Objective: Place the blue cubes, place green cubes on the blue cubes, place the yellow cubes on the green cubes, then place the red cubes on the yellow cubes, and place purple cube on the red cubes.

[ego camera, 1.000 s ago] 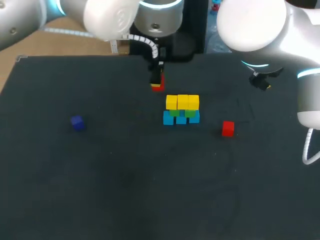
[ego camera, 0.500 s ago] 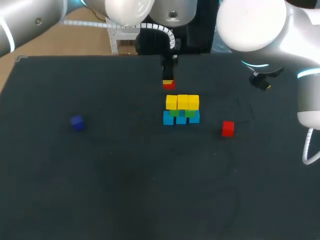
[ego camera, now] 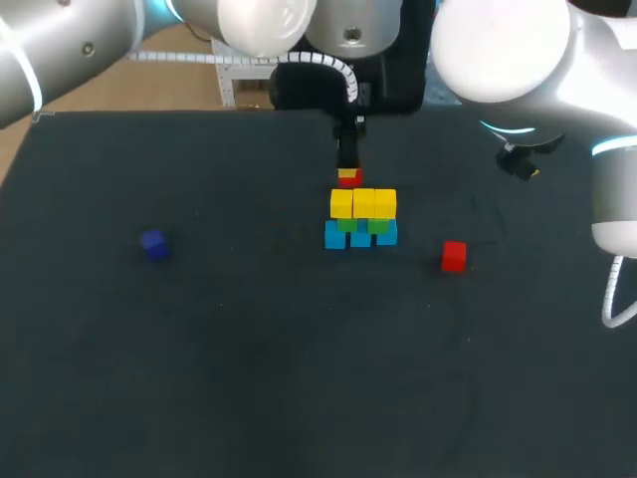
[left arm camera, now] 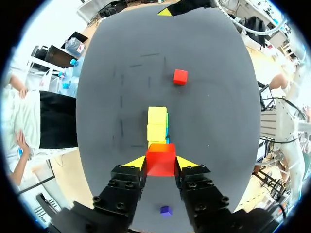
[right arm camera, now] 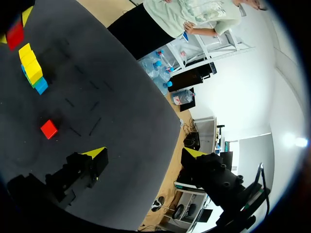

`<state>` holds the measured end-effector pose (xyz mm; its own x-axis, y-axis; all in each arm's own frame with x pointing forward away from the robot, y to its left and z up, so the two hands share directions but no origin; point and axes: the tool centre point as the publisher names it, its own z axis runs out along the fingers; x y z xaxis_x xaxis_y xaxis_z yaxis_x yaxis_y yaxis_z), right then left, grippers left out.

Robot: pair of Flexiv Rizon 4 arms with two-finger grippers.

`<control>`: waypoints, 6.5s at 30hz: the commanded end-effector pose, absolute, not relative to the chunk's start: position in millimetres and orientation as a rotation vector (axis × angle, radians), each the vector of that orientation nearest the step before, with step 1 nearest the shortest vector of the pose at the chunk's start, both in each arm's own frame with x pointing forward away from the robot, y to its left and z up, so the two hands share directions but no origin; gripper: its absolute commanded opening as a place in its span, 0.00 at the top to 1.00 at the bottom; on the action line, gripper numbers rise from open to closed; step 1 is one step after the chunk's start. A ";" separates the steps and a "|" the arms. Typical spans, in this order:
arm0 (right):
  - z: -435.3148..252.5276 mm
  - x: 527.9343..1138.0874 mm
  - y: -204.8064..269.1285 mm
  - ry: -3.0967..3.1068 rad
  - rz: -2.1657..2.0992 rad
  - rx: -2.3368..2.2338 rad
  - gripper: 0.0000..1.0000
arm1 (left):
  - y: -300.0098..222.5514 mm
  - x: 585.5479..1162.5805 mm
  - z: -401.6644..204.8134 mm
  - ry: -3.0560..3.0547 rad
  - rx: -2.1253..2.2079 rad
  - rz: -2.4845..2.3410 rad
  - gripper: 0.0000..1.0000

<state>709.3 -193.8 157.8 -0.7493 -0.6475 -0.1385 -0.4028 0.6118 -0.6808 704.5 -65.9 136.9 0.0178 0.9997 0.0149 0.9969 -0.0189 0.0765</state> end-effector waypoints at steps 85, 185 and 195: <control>157.4 708.7 -194.9 2.464 -0.907 -0.841 0.00 | -75.0 720.4 94.2 2.193 2.251 0.133 1.00; 157.4 708.7 -194.9 2.464 -0.907 -0.841 0.00 | 107.5 600.3 119.5 2.476 1.541 0.480 0.00; 157.4 708.7 -194.9 2.464 -0.907 -0.841 0.00 | 104.8 601.9 109.5 2.422 1.601 0.461 0.00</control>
<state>709.3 -193.8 157.8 -0.7493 -0.6476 -0.1385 -0.4028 0.6118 -0.6808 600.3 102.6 111.3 -0.4024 0.9152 0.0217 0.8517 0.3655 0.3755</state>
